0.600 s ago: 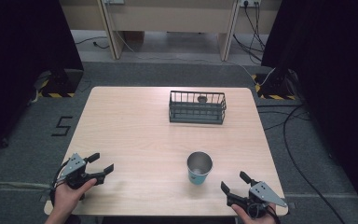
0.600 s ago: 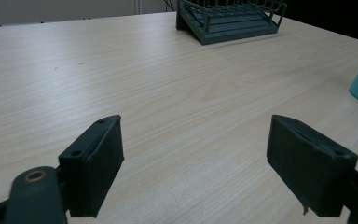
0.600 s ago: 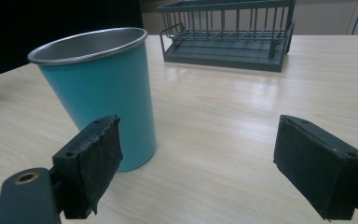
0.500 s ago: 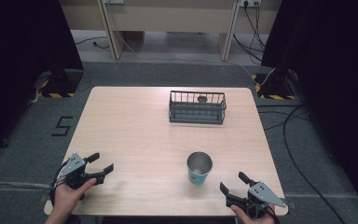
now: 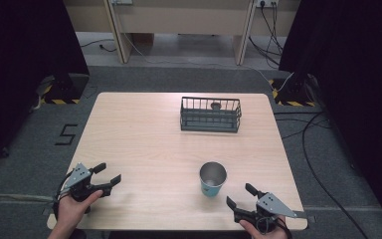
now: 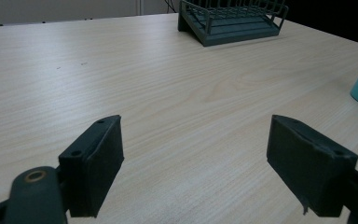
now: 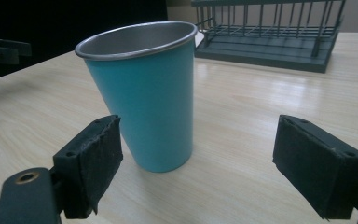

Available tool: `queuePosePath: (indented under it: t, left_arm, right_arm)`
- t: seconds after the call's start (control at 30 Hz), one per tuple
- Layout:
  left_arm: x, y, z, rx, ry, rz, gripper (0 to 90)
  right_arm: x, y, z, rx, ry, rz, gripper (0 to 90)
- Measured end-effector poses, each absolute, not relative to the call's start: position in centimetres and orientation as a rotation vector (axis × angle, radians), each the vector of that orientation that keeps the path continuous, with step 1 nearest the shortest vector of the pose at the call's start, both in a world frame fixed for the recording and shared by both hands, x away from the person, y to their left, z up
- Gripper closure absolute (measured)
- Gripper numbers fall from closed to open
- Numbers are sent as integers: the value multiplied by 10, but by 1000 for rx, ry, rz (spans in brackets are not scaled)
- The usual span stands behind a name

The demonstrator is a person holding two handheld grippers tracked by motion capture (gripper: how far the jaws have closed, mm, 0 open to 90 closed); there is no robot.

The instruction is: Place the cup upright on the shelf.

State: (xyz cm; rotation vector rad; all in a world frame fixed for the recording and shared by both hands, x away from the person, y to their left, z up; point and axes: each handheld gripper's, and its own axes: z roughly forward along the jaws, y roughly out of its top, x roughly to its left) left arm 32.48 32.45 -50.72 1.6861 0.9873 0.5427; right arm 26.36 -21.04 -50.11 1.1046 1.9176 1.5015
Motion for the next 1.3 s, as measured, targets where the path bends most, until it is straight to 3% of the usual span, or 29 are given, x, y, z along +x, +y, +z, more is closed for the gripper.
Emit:
queuePosePath:
  t: [1.3]
  left_arm:
    - [325,323,-507,1693,968,526,184]
  right_arm:
    - [308,-152,-509,1016,2067,1451,150]
